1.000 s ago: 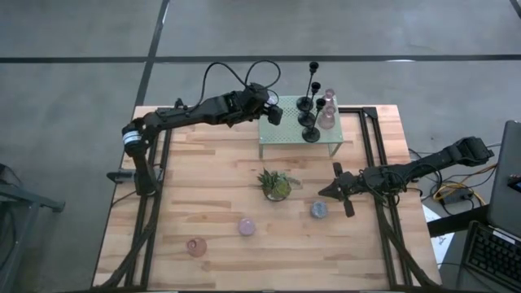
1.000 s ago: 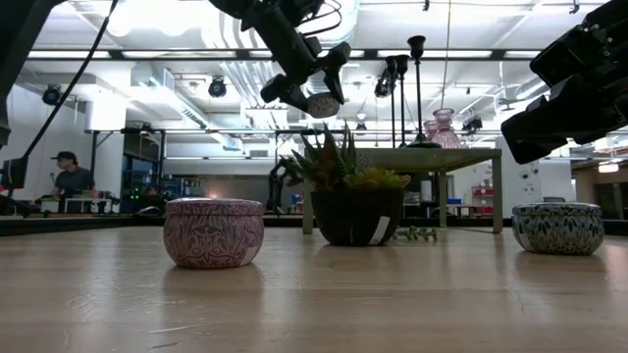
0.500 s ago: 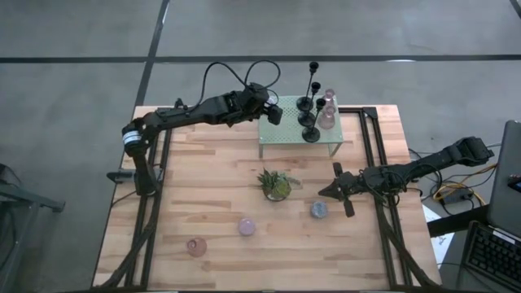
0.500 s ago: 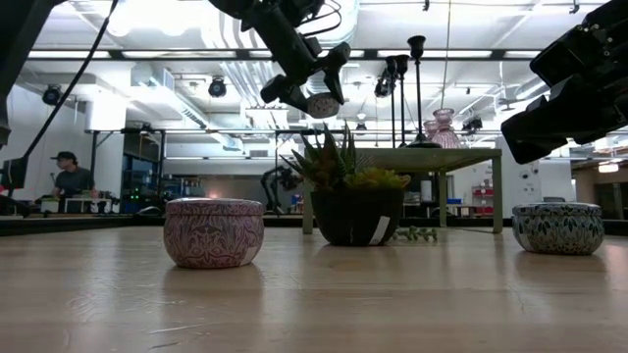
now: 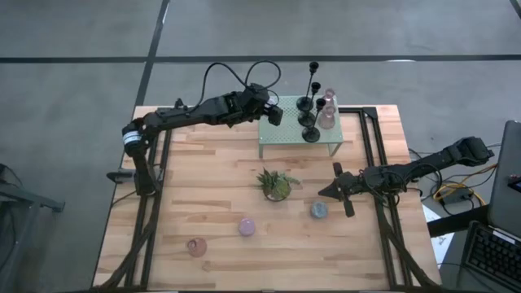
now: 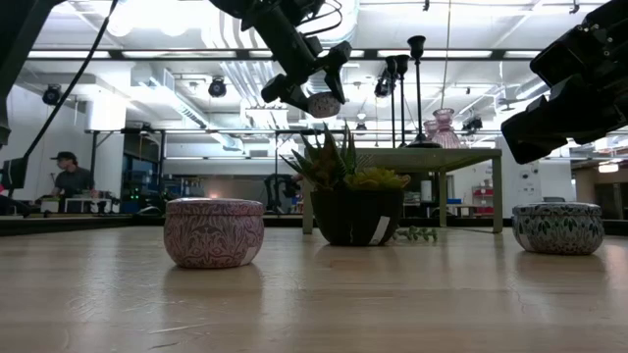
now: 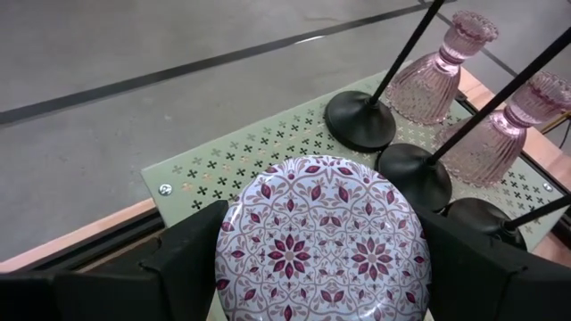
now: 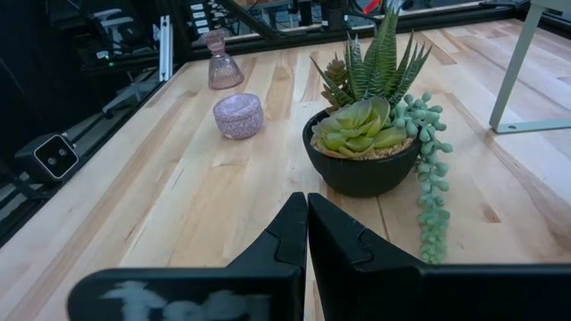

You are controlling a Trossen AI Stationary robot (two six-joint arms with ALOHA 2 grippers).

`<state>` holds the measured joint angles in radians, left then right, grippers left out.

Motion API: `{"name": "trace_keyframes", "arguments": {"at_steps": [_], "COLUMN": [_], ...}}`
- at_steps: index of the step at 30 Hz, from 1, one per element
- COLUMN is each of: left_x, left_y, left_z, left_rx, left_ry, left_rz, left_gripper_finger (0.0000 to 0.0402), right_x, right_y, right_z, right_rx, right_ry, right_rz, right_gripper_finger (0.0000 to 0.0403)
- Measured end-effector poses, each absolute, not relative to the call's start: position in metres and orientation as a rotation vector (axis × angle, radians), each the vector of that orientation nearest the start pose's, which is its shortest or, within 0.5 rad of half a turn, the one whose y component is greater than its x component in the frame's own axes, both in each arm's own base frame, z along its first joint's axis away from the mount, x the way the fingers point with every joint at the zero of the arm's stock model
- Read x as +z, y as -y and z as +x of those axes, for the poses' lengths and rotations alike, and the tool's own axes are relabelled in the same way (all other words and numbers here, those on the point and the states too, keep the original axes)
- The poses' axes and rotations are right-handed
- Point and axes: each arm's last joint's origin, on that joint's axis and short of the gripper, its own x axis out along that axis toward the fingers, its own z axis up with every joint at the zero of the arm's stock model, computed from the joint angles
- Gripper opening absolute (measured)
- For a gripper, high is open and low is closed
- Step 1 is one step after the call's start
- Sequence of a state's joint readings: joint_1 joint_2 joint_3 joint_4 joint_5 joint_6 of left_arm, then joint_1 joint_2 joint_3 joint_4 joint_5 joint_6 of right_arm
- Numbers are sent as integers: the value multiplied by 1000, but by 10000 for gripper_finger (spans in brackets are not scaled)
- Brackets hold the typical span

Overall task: Pick & Place candle stick holders
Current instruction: Put the middle white scented candle on the shelf

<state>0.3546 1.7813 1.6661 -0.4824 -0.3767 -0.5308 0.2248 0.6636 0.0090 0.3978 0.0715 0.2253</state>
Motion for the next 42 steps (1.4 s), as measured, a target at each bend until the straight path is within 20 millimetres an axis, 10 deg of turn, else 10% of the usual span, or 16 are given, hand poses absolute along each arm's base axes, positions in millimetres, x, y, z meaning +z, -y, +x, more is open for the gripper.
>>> {"name": "trace_keyframes", "arguments": {"at_steps": [42], "left_x": [340], "left_y": [-146], "left_z": [377], "left_rx": [836], "left_ry": [-415], "left_rz": [-464], "left_gripper_finger": [309], "right_x": [140], "right_y": [-28], "right_z": [133], "right_rx": [123], "right_ry": [-270], "right_rz": [186], "right_gripper_finger": [9]}}
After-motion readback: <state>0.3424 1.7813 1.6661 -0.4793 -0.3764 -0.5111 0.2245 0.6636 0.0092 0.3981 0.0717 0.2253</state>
